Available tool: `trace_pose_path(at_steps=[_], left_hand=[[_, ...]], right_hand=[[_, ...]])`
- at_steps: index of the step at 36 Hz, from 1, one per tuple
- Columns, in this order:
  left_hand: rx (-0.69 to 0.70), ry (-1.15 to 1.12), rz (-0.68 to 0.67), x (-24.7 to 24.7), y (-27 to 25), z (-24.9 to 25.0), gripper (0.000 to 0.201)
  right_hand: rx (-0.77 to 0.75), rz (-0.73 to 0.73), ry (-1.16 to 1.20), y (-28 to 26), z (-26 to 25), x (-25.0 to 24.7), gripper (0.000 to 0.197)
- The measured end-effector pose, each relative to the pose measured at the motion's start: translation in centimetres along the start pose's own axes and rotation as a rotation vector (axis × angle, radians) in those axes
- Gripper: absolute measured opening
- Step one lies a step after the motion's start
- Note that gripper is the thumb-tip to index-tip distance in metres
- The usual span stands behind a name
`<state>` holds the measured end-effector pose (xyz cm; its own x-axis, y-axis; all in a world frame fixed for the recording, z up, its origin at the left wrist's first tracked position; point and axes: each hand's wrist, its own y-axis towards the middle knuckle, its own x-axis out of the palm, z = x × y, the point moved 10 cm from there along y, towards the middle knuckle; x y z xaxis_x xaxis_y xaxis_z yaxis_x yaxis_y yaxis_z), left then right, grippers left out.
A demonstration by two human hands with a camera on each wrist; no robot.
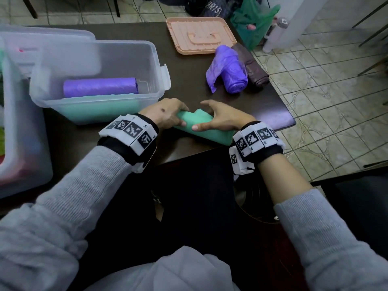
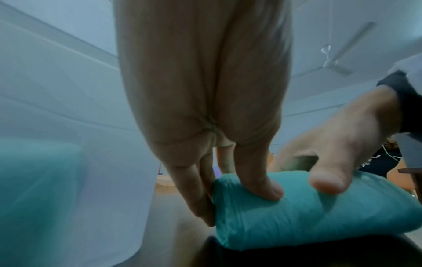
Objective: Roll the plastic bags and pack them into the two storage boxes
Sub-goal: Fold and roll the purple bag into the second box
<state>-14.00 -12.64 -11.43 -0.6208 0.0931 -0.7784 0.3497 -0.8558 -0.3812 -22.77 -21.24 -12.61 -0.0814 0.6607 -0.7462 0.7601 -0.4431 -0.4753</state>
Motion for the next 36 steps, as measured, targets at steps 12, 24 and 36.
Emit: trace_pose_path(at_steps=[12, 24, 36], left_hand=[[0.021, -0.075, 0.058, 0.0, -1.0, -0.5, 0.057], [-0.428, -1.072, 0.312, 0.8, -9.2, -12.1, 0.062], [-0.402, -1.852, 0.843, -3.6, -11.4, -15.0, 0.045]], right_hand=[[-0.092, 0.114, -0.211, -0.9, -2.1, 1.4, 0.063], [-0.198, 0.020, -0.197, -1.9, -6.8, 4.8, 0.060], [-0.368, -0.004, -0.205, -3.6, -14.1, 0.0, 0.050]])
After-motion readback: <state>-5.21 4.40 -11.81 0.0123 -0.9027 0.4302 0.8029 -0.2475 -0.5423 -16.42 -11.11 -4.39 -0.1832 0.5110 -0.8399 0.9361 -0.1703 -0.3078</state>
